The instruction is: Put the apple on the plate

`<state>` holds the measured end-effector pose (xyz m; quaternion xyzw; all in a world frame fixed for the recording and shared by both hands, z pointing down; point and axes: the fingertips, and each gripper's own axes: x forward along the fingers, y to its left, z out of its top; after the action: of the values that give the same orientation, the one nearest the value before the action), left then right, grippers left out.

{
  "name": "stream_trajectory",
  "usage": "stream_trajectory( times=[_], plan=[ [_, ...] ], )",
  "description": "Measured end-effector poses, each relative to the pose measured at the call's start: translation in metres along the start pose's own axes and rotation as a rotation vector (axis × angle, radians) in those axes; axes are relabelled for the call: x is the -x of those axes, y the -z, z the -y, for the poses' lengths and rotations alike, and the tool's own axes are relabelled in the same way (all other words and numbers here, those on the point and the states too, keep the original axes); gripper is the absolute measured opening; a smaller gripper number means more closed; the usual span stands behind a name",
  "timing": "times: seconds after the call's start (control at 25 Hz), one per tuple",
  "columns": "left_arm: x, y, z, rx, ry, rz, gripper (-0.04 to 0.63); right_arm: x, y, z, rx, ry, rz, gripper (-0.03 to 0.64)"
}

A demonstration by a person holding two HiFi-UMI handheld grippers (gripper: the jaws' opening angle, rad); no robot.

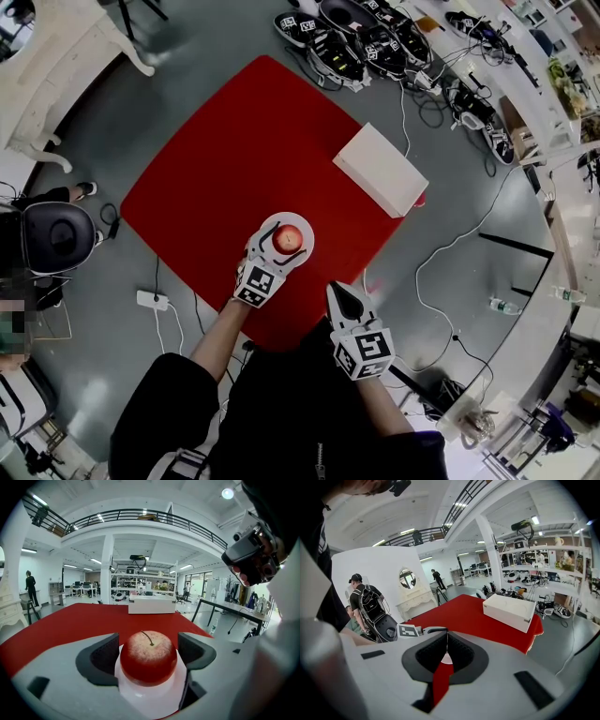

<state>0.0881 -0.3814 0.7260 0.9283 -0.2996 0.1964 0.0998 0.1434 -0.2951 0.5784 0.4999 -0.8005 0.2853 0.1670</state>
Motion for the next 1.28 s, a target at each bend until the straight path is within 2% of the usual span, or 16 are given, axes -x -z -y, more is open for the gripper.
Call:
stream_trajectory(
  times=[0.24,0.44,0.76,0.8,1.04,1.08,1.28],
  plan=[
    [-0.002,0.007,0.001,-0.004,-0.007,-0.016,0.376,0.002,0.003,0.001,-0.001,0.004,0.002,0.011],
    [0.01,-0.019,0.0,-0.022,-0.012,0.053,0.374,0.006,0.003,-0.001,0.0,0.007,0.01,0.011],
    [0.026,-0.035,0.0,-0.016,-0.028,0.083,0.366,0.011,0.002,-0.008,0.003,0.005,0.03,0.011],
    [0.03,-0.038,-0.001,-0.023,-0.04,0.085,0.342,0.011,0.001,-0.008,0.004,0.005,0.032,0.011],
    [0.051,-0.035,-0.004,-0.033,-0.073,0.05,0.037,0.013,-0.009,-0.007,0.012,0.02,0.068,0.011],
    [0.054,-0.038,-0.004,-0.033,-0.072,0.057,0.007,0.013,-0.011,-0.007,0.016,0.021,0.076,0.011],
    [0.075,-0.06,-0.001,-0.016,-0.083,0.092,0.006,0.016,-0.021,-0.014,0.035,0.023,0.107,0.011]
  ],
)
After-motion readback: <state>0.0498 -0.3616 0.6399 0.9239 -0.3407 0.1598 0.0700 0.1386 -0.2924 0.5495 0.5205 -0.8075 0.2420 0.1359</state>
